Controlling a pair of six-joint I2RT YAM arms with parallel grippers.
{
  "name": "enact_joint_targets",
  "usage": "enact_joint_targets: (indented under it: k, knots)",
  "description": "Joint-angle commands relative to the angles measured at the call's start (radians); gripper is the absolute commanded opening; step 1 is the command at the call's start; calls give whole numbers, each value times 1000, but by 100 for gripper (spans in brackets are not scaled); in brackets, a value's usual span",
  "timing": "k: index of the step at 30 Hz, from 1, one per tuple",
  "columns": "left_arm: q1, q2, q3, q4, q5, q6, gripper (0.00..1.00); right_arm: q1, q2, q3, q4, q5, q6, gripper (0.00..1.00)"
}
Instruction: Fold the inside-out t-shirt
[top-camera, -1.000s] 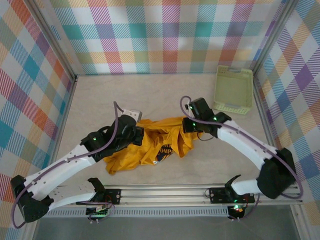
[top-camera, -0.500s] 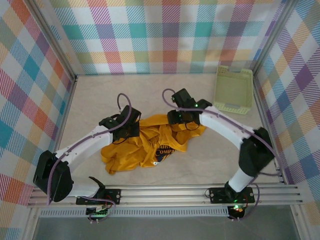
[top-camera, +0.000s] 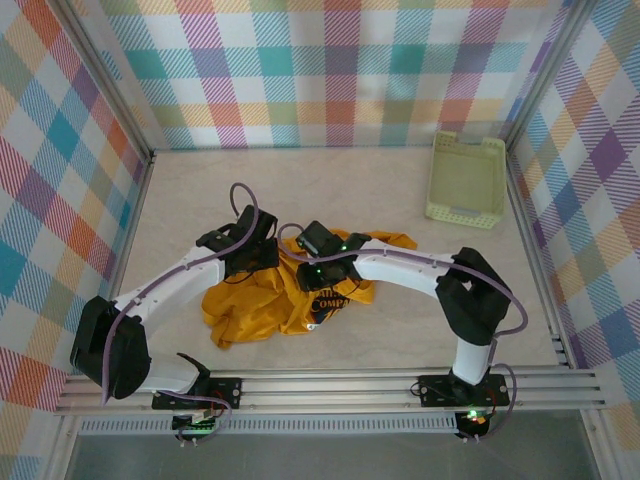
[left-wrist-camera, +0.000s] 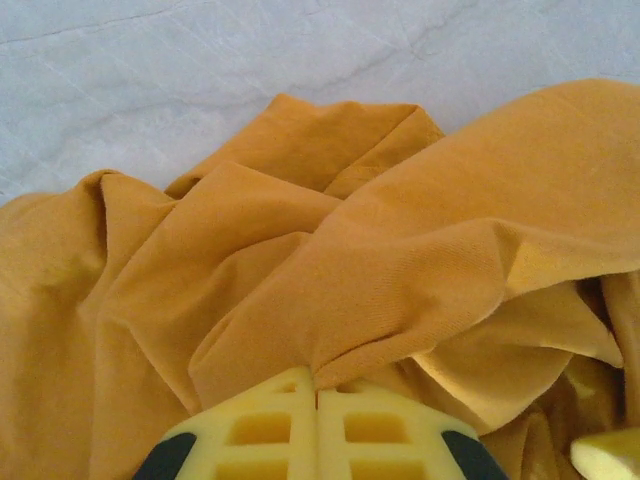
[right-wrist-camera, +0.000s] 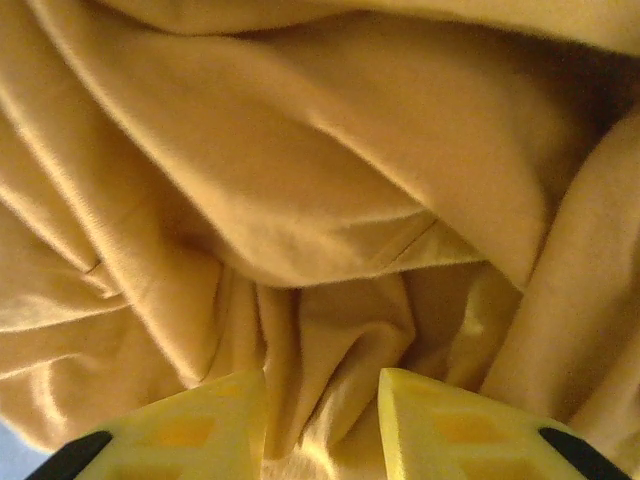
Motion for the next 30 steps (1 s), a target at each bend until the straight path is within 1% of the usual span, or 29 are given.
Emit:
enact_joint_targets:
  k: [1, 10, 13, 14, 17, 18, 21, 23, 25, 28, 30]
  knots:
    - [10, -3, 24, 15, 18, -13, 0, 1, 34, 51, 29, 48, 11, 33]
    - [11, -13, 23, 11, 24, -17, 0, -2, 128, 81, 44, 169, 11, 32]
    - [11, -15, 28, 5, 24, -15, 0, -3, 133, 84, 61, 224, 5, 38]
    - [10, -15, 27, 4, 25, -14, 0, -6, 133, 87, 71, 220, -5, 40]
    - [12, -12, 22, 10, 28, -20, 0, -7, 150, 110, 93, 190, -27, 40]
    - [12, -10, 22, 12, 29, -22, 0, -7, 161, 124, 92, 181, -33, 36]
    - [11, 5, 30, 4, 9, -32, 0, -7, 192, 173, 55, 166, -43, 20]
    - [22, 24, 49, -16, -8, -42, 0, -5, 164, 158, 55, 164, -47, 9]
    - [44, 55, 70, -35, -14, -53, 0, 1, 110, 124, 56, 158, -64, 0]
    - [96, 128, 119, -61, -23, -67, 0, 29, -15, 43, 62, 177, -96, 0]
    - [132, 184, 159, -77, -33, -74, 0, 50, -101, -43, 91, 179, -116, 0]
